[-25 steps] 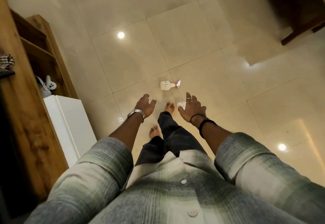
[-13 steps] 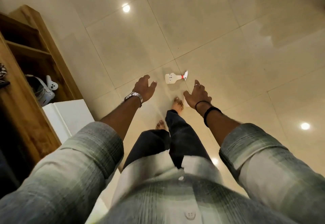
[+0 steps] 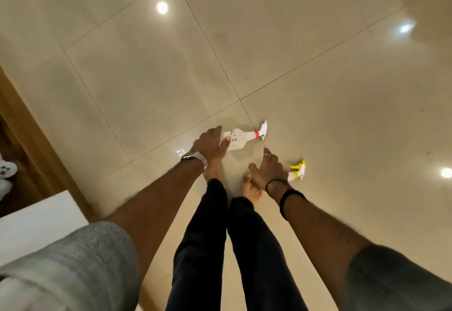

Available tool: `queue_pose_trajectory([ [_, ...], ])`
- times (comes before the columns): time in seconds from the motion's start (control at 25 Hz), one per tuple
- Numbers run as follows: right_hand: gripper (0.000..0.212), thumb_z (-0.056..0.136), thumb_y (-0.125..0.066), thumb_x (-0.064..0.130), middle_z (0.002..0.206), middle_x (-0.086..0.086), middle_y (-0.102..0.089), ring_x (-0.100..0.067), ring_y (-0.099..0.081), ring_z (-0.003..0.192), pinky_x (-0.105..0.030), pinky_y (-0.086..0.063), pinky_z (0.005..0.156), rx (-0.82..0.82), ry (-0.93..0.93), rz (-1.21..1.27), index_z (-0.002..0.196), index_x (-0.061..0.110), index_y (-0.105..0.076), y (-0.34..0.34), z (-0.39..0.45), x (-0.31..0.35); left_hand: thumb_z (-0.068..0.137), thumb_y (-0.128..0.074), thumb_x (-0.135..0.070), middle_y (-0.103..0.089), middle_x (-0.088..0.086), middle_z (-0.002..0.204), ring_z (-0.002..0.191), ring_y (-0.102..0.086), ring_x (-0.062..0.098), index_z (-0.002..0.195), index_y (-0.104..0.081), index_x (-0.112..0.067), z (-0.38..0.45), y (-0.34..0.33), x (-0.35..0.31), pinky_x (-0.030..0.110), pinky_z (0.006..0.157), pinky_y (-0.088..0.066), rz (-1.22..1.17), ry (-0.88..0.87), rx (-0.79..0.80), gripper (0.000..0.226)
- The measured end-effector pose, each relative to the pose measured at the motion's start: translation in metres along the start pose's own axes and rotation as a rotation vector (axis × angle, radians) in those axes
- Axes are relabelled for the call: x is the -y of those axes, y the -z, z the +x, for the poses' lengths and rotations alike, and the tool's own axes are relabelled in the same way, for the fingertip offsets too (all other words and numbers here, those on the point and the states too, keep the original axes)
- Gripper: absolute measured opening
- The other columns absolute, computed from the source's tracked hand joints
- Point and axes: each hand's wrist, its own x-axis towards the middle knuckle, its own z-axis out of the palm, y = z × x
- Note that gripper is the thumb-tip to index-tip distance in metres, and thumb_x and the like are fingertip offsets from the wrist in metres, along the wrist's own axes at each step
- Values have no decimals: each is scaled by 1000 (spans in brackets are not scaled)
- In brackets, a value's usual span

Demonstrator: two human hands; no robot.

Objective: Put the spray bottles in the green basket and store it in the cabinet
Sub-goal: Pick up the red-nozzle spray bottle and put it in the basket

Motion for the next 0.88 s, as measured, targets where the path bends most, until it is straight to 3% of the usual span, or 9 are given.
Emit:
queue_pose_trajectory([
  [0.12, 78, 92, -52, 45, 155, -10, -35, -37, -41, 138, -51, -35, 111, 25, -49, 130, 157, 17, -21, -33, 65, 6, 104, -31, -45, -39, 15, 156, 138, -42, 36, 150, -33, -11, 60, -36, 23, 48, 107, -42, 31, -32, 29, 58],
  [0.28, 75, 93, -50, 43, 158, -14, -34, -36, -41, 141, -44, -36, 112, 14, -189, 461, 157, 13, -23, -68, 136, 17, 102, -25, -52, -5, 12, 169, 157, -1, 29, 156, -19, -12, 124, -76, 41, 48, 121, -24, 108, -115, 16, 68],
  [0.36, 72, 94, -47, 47, 156, -14, -38, -36, -44, 138, -44, -39, 112, 34, -324, 659, 154, 11, -28, -79, 169, 22, 102, -21, -54, 0, 10, 169, 157, 7, 29, 158, -13, -12, 156, -96, 44, 49, 124, -18, 144, -119, 28, 71],
  [0.48, 66, 94, -42, 56, 142, -6, -49, -32, -51, 124, -53, -50, 102, 156, -524, 958, 147, 16, -41, -88, 209, 27, 101, -16, -57, -10, 11, 168, 156, -4, 31, 158, -11, -12, 190, -119, 37, 48, 126, -16, 125, -57, 155, 73],
  [0.6, 60, 87, -51, 66, 131, 2, -57, -25, -53, 120, -49, -58, 92, 314, -554, 1220, 127, 24, -61, -95, 228, 38, 99, -10, -60, -45, 18, 148, 138, -40, 36, 142, -37, -10, 208, -125, 31, 52, 114, -35, 78, 21, 296, 71],
  [0.72, 48, 82, -64, 59, 122, -5, -67, -26, -63, 115, -43, -62, 83, 265, -514, 1286, 110, 20, -65, -98, 223, 46, 101, -13, -56, -57, 19, 129, 120, -54, 37, 123, -50, -7, 203, -116, 24, 51, 104, -42, 10, 78, 256, 65],
  [0.88, 46, 90, -60, 52, 119, -1, -69, -18, -65, 107, -46, -62, 85, 172, -422, 1194, 122, 20, -60, -71, 176, 45, 105, -23, -42, -53, 20, 130, 117, -54, 40, 122, -48, -6, 157, -86, 5, 50, 101, -45, -5, 39, 218, 47],
])
